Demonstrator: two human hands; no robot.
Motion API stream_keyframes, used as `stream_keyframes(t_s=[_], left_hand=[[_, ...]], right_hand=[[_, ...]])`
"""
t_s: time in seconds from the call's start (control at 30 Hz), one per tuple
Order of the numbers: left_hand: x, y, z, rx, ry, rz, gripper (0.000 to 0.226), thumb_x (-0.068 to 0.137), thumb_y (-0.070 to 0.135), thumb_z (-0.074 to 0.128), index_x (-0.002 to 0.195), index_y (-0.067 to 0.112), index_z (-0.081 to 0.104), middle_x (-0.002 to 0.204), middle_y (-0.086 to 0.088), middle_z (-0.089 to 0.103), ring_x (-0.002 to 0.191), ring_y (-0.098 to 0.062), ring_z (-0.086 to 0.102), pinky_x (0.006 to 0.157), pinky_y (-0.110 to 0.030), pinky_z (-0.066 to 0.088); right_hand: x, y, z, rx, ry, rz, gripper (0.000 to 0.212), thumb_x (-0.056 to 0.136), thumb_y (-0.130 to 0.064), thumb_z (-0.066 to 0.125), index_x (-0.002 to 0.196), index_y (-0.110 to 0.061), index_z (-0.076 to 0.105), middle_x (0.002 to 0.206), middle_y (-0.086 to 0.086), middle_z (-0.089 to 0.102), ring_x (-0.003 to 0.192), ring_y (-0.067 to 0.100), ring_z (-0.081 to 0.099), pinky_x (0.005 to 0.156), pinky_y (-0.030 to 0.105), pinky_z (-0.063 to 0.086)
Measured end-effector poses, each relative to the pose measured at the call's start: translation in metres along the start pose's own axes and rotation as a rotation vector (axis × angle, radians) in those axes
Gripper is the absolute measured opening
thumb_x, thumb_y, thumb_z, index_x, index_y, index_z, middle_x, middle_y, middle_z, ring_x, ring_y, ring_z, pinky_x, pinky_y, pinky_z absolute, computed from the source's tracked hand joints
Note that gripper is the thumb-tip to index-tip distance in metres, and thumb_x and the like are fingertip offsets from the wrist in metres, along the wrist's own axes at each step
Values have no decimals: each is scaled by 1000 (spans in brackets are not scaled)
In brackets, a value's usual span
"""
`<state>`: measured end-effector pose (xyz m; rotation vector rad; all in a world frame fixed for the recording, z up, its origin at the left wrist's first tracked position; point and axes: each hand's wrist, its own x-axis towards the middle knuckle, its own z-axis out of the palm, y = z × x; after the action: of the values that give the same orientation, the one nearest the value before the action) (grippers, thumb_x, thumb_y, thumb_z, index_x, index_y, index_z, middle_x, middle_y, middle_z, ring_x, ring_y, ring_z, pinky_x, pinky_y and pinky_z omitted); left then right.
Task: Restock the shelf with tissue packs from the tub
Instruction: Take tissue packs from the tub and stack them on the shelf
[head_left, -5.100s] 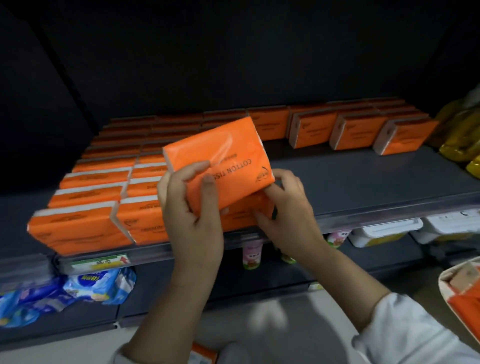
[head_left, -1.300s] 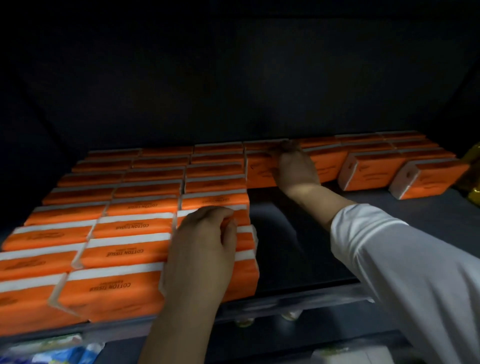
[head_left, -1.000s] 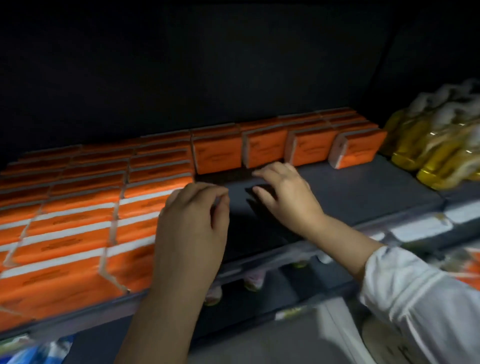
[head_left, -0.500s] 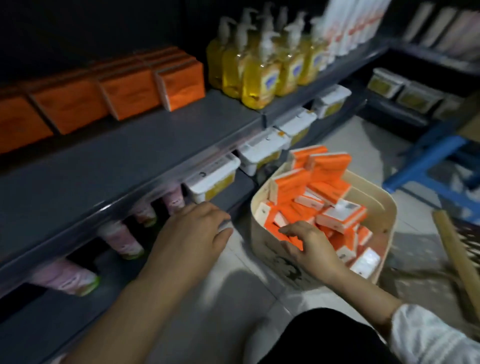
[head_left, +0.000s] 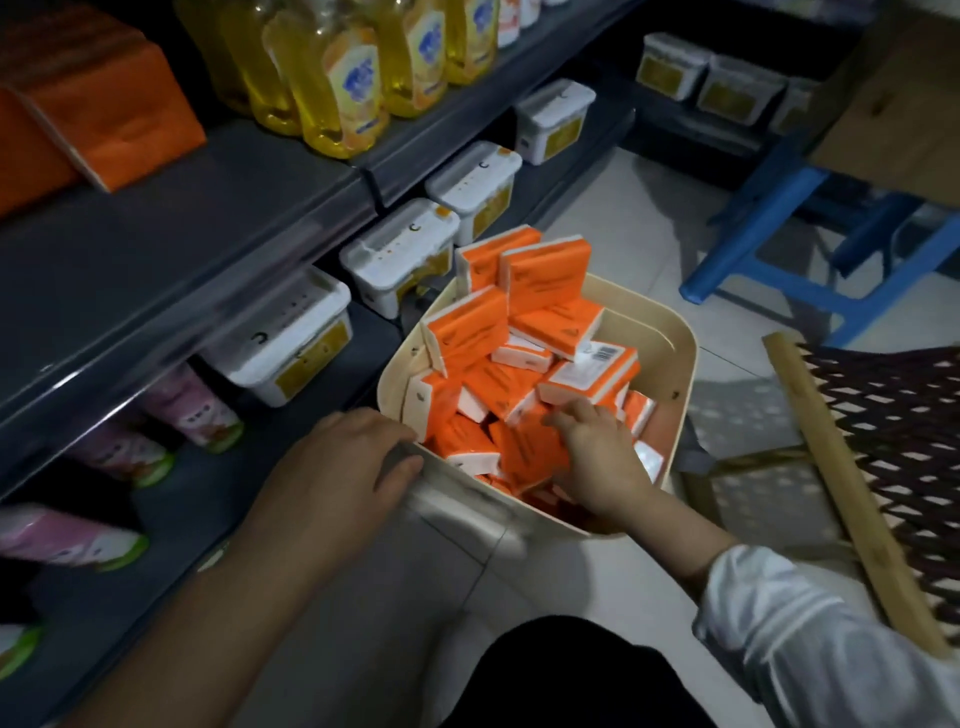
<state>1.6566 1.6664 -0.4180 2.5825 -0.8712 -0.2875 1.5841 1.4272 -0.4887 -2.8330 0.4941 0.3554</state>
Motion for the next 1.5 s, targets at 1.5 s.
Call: stream_keyframes(t_s=[1.5], left_hand=[[5, 20, 28, -1093, 200, -557, 62, 84, 19, 67, 136, 25, 34, 117, 6, 56, 100, -10, 59, 86, -35, 48]], right_hand=[[23, 33, 39, 492, -71, 535, 42, 81, -30, 57, 121, -18, 53, 120, 13, 60, 106, 32, 60, 91, 42, 49]])
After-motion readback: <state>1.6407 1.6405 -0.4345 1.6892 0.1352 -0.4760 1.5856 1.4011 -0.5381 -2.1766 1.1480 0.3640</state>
